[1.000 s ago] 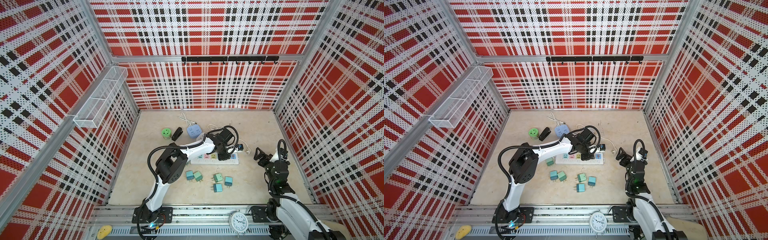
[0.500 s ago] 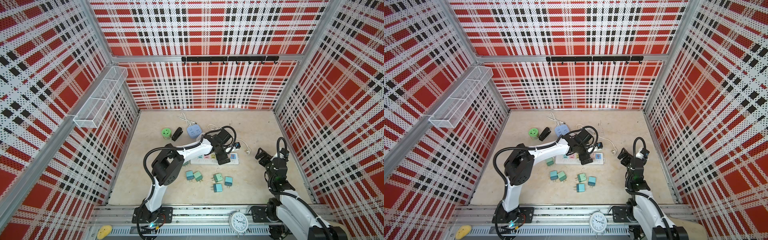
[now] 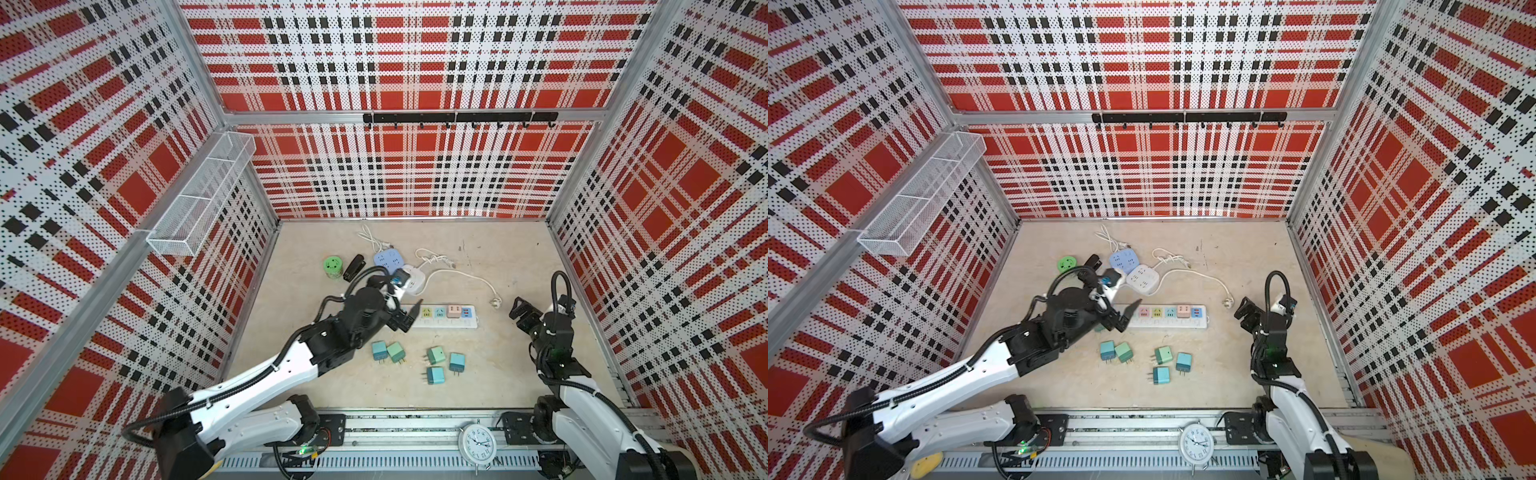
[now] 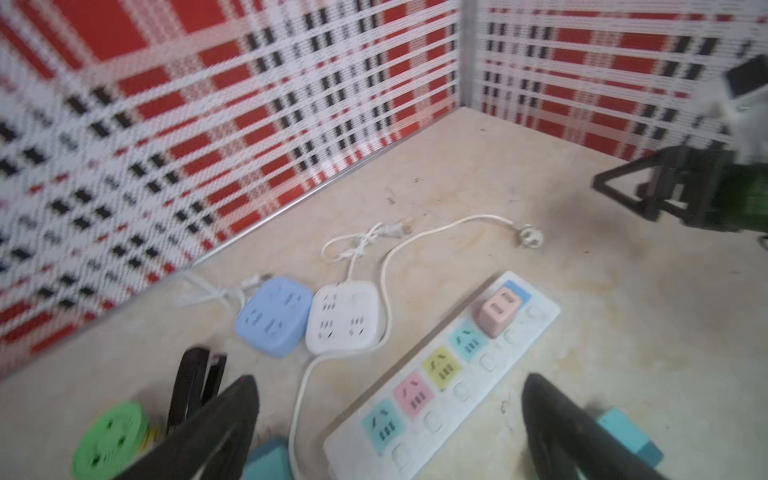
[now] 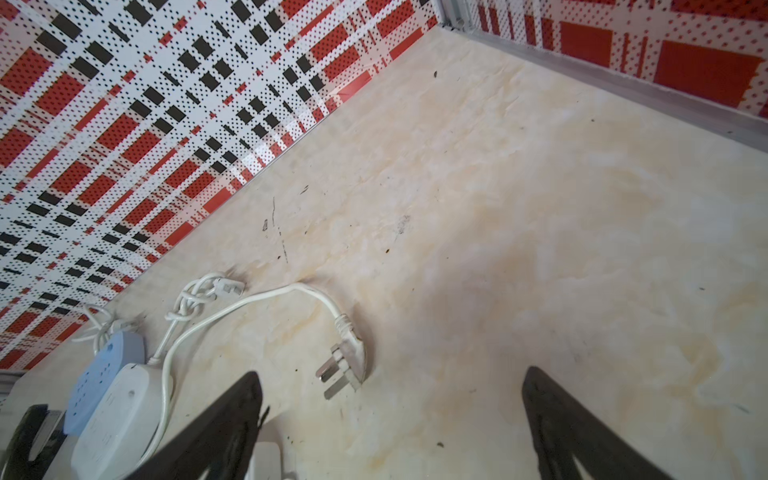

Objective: Insert the plug
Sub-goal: 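Open the left gripper and lift away while the right gripper moves back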

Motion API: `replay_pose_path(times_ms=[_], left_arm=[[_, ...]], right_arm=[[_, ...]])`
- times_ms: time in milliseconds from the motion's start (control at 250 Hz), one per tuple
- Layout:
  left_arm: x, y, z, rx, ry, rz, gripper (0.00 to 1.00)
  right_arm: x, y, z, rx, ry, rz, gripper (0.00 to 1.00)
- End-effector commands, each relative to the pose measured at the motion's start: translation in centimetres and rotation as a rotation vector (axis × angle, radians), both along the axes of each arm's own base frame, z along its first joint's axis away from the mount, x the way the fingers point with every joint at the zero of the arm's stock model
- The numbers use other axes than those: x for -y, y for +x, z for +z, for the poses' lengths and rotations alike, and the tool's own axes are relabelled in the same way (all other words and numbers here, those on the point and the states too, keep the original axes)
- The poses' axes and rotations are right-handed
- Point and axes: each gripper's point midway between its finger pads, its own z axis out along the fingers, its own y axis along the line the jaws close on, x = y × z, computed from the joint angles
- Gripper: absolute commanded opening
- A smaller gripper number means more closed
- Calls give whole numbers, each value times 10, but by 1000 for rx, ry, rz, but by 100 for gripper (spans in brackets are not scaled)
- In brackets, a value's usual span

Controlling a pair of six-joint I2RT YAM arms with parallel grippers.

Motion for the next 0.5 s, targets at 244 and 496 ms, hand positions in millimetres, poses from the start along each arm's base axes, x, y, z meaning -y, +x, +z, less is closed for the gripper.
replay_pose_path(times_ms=[244,496], left_arm=[[-105,-7,-80,-63,-153,339,99],[-118,-12,-72,-13,-209,368,99]], right_arm=[[-91,-39,13,-151,-74,291,93],[-129,-88,-9,-250,-87,481,92]])
